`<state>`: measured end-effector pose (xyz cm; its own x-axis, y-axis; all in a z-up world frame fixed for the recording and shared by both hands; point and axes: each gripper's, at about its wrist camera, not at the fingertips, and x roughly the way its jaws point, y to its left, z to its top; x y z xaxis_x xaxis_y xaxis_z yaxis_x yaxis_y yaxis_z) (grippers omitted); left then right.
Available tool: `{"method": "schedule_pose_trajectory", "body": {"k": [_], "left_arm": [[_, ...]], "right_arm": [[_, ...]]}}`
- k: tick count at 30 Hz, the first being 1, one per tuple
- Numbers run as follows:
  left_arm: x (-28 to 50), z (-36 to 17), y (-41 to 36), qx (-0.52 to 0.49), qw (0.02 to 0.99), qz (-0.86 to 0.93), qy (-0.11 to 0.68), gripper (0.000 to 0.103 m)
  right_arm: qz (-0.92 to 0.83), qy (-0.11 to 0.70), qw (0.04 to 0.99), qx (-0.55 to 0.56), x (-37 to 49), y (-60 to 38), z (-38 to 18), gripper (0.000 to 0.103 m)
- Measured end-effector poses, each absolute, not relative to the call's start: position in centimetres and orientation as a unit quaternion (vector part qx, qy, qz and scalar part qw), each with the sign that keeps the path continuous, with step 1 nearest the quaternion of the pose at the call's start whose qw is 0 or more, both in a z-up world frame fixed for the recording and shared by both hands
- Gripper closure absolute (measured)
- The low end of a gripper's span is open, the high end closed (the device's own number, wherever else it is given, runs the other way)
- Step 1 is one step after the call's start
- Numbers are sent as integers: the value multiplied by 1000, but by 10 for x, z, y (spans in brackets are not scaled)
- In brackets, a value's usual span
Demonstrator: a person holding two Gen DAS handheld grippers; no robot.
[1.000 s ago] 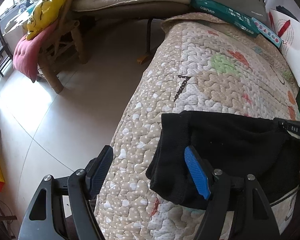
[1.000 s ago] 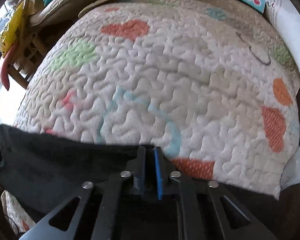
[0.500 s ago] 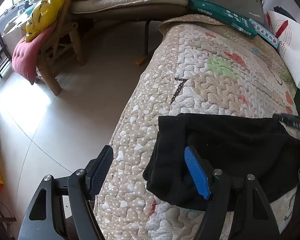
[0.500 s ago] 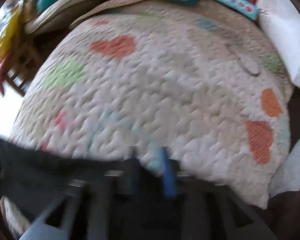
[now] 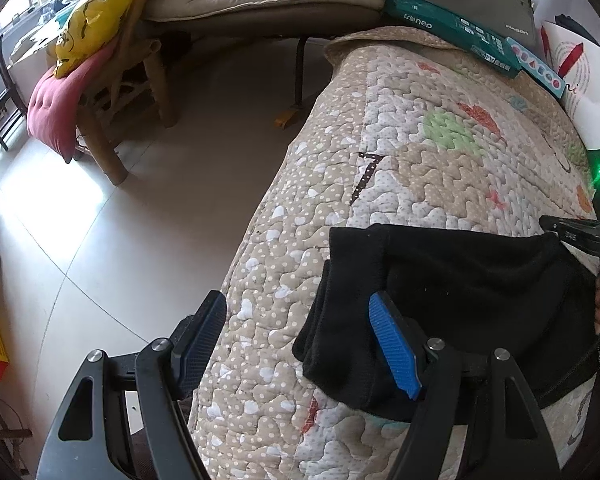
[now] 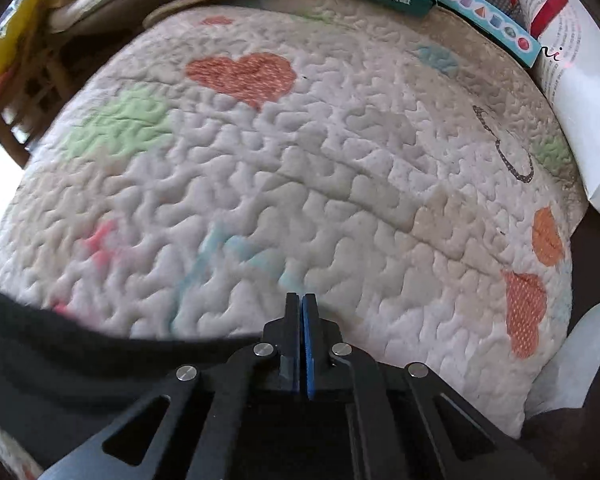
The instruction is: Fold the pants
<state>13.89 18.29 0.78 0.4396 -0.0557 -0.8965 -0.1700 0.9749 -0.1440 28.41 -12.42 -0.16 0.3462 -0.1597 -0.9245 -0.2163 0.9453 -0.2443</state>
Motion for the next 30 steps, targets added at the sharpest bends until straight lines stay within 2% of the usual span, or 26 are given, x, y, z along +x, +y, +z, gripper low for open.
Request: {"method": "schedule_pose_trajectory", "body": {"k": [5, 7, 8, 9, 14, 19, 25, 30], "left_arm": [[139, 9, 184, -113, 842, 31, 527, 30], [139, 10, 183, -115, 842, 29, 526, 30], [139, 10, 182, -114, 843, 29, 526, 30], [139, 10, 182, -110, 843, 30, 526, 30], [138, 10, 196, -116, 845, 60, 519, 30], [129, 7, 232, -176, 838, 84, 510, 30], [116, -11, 240, -280, 805, 39, 521, 30], [119, -12, 226, -279, 803, 15, 527, 30]], "right_arm": [[3, 552, 826, -116, 293, -146, 16, 99], [-11, 548, 831, -98, 290, -160, 25, 81], [-14, 549, 831, -89, 290, -166, 28, 57], [-9, 547, 833, -81, 287, -169, 31, 48], [71, 543, 834, -61, 240, -129, 44, 48], [183, 543, 817, -57, 191, -61, 38, 48], [274, 543, 787, -107, 220, 17, 35, 44], [335, 579, 732, -131, 248, 70, 19, 38]]}}
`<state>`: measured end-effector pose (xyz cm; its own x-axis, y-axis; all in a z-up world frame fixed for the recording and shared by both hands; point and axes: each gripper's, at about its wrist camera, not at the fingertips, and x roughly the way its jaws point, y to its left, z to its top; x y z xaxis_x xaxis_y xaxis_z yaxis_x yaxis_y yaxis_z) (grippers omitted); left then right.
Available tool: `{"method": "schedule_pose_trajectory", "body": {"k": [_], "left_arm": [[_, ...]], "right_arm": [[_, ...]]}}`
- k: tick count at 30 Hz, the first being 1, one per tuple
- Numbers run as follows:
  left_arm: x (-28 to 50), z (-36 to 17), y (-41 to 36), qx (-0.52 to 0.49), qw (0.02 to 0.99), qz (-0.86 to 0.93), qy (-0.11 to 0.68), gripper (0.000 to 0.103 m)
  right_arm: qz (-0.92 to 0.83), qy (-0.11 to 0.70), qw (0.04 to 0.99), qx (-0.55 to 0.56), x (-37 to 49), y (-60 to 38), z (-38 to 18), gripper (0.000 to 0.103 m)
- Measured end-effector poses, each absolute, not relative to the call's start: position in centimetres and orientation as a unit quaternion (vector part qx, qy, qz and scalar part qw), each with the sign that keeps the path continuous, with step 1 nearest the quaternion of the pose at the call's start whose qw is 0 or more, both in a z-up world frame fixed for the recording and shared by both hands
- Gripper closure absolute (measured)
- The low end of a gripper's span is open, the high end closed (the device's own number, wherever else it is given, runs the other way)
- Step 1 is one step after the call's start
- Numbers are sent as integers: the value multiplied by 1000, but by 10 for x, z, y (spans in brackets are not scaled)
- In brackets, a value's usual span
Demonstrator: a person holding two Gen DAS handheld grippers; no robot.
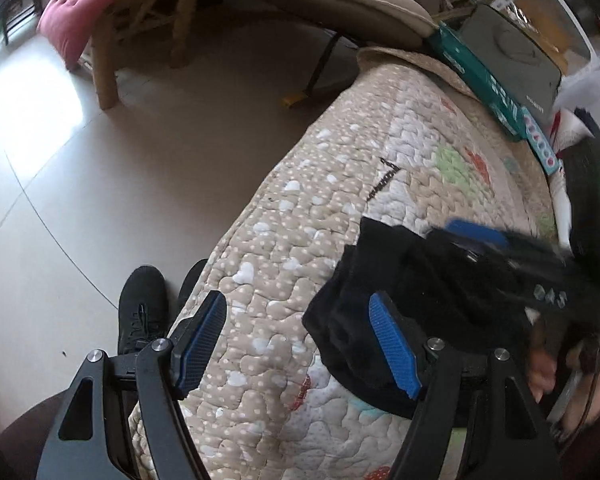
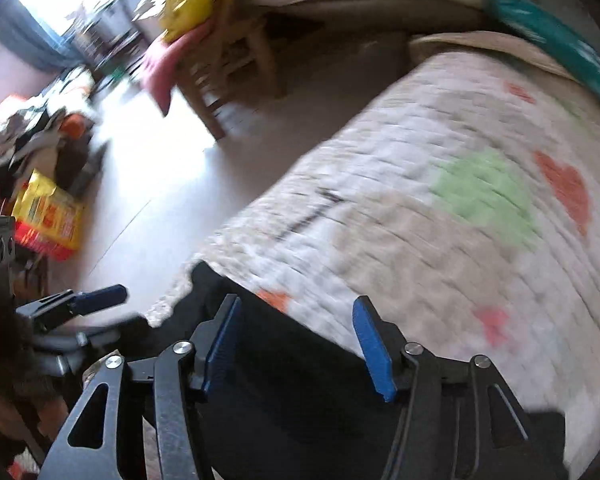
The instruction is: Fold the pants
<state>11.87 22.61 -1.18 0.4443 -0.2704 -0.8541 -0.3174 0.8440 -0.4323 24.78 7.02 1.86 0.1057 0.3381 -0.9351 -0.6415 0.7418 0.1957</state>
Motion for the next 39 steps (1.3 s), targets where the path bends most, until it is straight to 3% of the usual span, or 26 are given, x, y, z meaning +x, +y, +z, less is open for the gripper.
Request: {"method": "schedule_pose_trajectory", "body": {"k": [8, 20, 23, 25, 26, 27, 29, 32, 39], "left_arm": [[113, -18, 222, -281, 798, 19, 533, 30], [113, -26, 195, -264, 817, 16, 513, 30], [118, -33, 187, -256, 814, 6, 522, 30], [120, -38, 184, -252, 810, 0, 529, 30], [120, -40, 183, -253, 809, -2, 530, 34], [121, -40, 183, -252, 810, -6, 529, 39], [120, -35, 181, -250, 815, -20, 522, 68], [118, -22, 172, -232, 827, -38, 510, 84], [111, 21, 147, -221, 847, -67, 478, 85]], "right_arm": [[362, 596, 693, -181, 254, 112, -16, 35], [397, 599, 669, -190, 244, 121, -17, 35], [394, 597, 673, -187, 239, 117, -15, 42], [397, 593, 673, -195, 234, 118, -15, 61], [403, 594, 668, -194, 231, 120, -15, 71], [399, 589, 674, -200, 228, 122, -15, 72], [396, 577, 680, -220, 221, 125, -11, 77], [392, 572, 690, -209, 222, 120, -2, 81], [384, 548, 720, -187, 216, 86, 37, 83]]}}
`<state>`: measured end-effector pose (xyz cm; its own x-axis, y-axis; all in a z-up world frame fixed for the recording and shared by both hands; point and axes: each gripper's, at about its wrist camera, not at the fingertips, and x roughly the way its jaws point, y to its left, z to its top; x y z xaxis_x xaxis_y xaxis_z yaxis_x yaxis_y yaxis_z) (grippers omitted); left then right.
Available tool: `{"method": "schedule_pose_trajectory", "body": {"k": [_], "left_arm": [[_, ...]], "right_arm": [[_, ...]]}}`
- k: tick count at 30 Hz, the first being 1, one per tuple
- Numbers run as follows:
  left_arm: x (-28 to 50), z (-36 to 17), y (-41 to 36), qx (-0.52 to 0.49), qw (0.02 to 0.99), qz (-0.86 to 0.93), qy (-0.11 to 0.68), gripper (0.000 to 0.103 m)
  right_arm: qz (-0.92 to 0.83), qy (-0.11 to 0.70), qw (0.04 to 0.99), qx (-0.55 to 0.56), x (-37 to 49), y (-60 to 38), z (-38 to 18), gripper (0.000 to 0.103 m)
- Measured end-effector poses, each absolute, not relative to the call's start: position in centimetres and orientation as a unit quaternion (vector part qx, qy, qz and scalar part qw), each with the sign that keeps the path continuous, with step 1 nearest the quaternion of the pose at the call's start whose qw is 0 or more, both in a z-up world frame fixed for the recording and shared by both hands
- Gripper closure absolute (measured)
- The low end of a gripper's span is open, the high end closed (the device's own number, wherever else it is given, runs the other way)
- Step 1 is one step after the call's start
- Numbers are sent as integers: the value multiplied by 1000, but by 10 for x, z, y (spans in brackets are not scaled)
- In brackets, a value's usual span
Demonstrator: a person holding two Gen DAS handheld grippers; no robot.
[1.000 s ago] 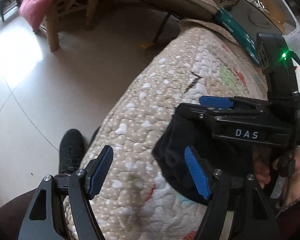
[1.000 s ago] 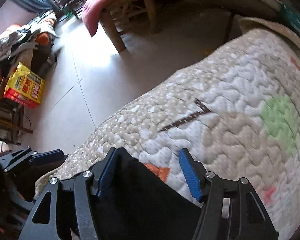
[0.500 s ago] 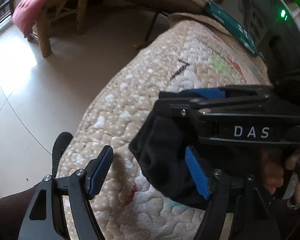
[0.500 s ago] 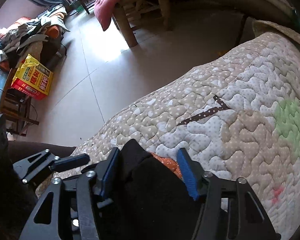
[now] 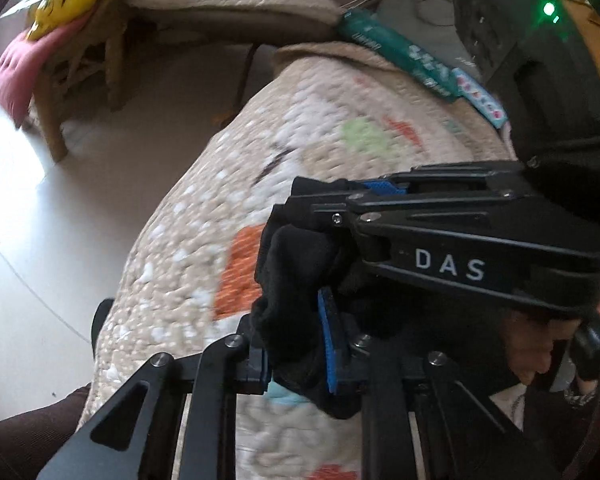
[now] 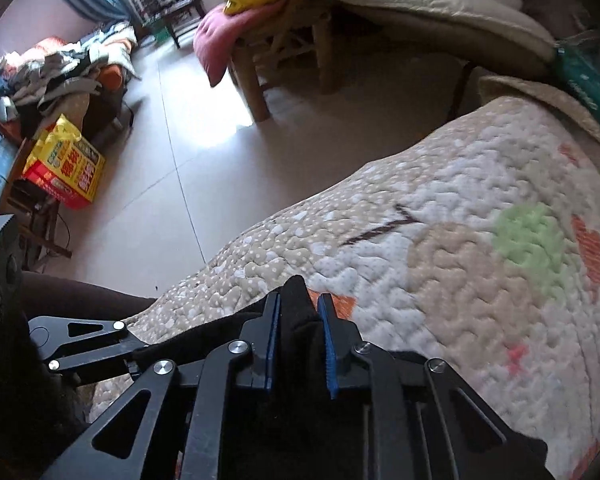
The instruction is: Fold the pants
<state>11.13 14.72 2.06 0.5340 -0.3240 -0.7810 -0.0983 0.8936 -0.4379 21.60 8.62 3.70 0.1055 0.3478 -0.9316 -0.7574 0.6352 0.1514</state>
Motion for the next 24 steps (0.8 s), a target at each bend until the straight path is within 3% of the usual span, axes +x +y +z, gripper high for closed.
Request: {"method": "schedule_pose_trajectory", "body": {"k": [6, 16, 17, 21, 24], "left_arm": [[122, 43, 87, -240, 843, -117, 468, 85], [134, 35, -60, -161, 827, -202, 499, 84], [133, 32, -73, -149, 825, -207, 505, 82], [119, 41, -93, -142, 822, -240, 497, 66], [98, 61, -79, -128, 831, -265, 473, 55]], "right_arm": [[350, 538, 746, -178, 219, 24, 64, 83], [254, 569, 772, -123, 212, -134, 57, 82], [242, 575, 773, -115, 212, -149, 53, 78], [180, 576, 794, -73, 212, -209, 50, 34], [125, 552, 823, -51, 212, -243, 64, 33]]}}
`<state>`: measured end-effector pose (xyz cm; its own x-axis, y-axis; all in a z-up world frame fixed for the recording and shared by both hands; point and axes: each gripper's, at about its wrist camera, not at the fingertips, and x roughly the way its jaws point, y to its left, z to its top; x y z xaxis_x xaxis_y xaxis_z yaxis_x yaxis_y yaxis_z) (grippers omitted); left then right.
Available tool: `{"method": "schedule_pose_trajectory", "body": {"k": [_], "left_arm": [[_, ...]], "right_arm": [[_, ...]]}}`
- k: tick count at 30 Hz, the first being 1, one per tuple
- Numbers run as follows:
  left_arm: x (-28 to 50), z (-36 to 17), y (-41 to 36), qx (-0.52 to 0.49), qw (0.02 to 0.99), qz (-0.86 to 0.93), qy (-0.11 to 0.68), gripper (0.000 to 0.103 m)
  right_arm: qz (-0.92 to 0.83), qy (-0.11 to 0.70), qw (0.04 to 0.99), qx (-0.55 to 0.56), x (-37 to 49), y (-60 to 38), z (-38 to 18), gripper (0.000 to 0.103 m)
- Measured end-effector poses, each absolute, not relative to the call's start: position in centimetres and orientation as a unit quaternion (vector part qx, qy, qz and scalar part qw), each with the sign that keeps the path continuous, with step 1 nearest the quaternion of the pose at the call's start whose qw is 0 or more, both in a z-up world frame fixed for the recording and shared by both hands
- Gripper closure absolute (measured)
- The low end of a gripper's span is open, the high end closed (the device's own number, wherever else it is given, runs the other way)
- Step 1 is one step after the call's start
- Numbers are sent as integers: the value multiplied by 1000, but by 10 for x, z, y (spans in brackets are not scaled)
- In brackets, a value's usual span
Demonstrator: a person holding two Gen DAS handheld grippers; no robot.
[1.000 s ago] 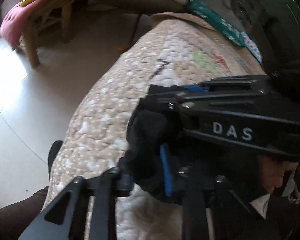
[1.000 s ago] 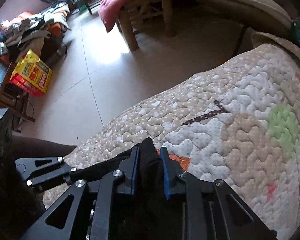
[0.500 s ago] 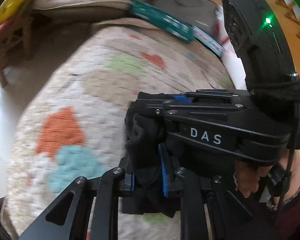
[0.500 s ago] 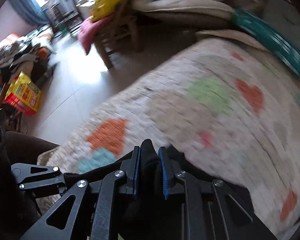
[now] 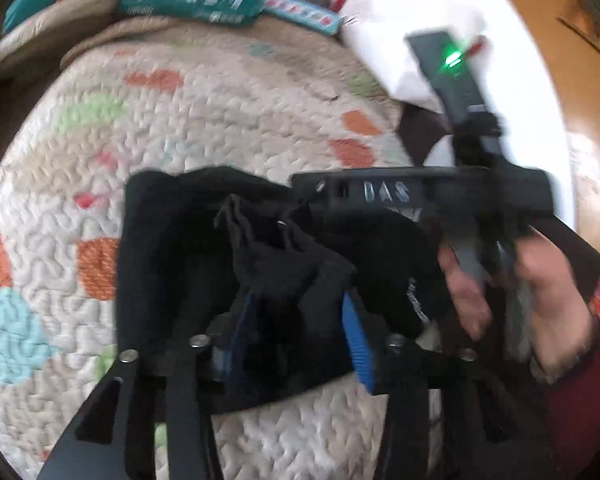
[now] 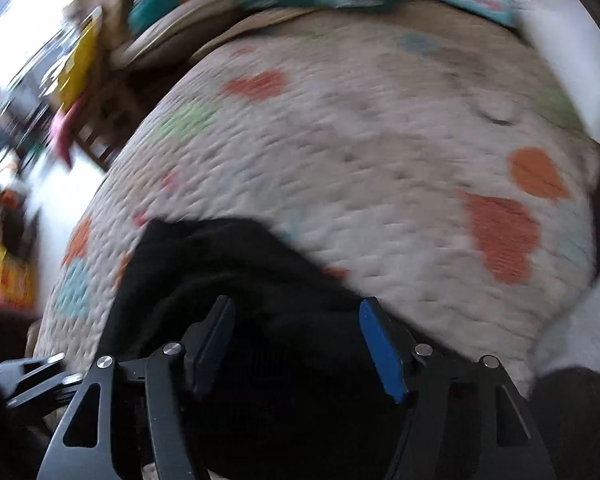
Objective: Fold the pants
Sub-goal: 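Fold the pants bundle over with the left gripper while the right gripper holds it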
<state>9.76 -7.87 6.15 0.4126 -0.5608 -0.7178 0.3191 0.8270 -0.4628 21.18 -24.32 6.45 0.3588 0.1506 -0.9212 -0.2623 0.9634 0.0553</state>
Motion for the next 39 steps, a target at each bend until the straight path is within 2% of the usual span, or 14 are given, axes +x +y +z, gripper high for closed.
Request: {"method": "schedule_pose_trajectory", "body": {"k": [2, 5, 7, 9, 11, 16, 18, 20, 23, 26, 29, 34, 36, 39], "left_arm": [[88, 70, -63, -109, 845, -250, 461, 50], [82, 64, -35, -102, 859, -193, 464, 50], [89, 47, -18, -133, 847, -160, 488, 50], [95, 33, -11, -157, 839, -143, 501, 50], [98, 22, -12, -159, 836, -136, 506, 50], [93, 2, -23, -139, 831, -145, 518, 50], [90, 1, -22, -137, 830, -150, 520, 50], [86, 2, -23, -131, 830, -154, 519, 50], [83, 3, -19, -129, 832, -158, 516, 50], [81, 2, -15, -138, 831, -161, 514, 50], [78, 3, -10, -146, 830, -162, 513, 50], [84, 13, -9, -144, 839, -155, 502, 50], [93, 11, -13, -132, 840, -146, 506, 50], [100, 2, -15, -131, 836, -145, 512, 50]], "right_arm": [[89, 532, 841, -50, 212, -256, 75, 33], [87, 498, 862, -31, 208, -253, 100, 34], [107, 481, 870, -27, 202, -242, 109, 39], [168, 483, 859, 8, 195, -228, 111, 54], [245, 504, 825, 71, 187, -213, 101, 60], [296, 561, 760, 137, 184, -185, 60, 60], [245, 580, 774, 72, 183, -173, 49, 60], [155, 590, 791, -47, 180, -165, 43, 59], [29, 564, 803, -192, 167, -171, 44, 42], [-70, 547, 786, -281, 161, -193, 37, 39], [-85, 574, 789, -201, 165, -228, 43, 39], [-11, 493, 868, -47, 163, -230, 94, 38], [26, 501, 864, -46, 166, -212, 86, 35], [19, 547, 828, -118, 163, -189, 45, 35]]}}
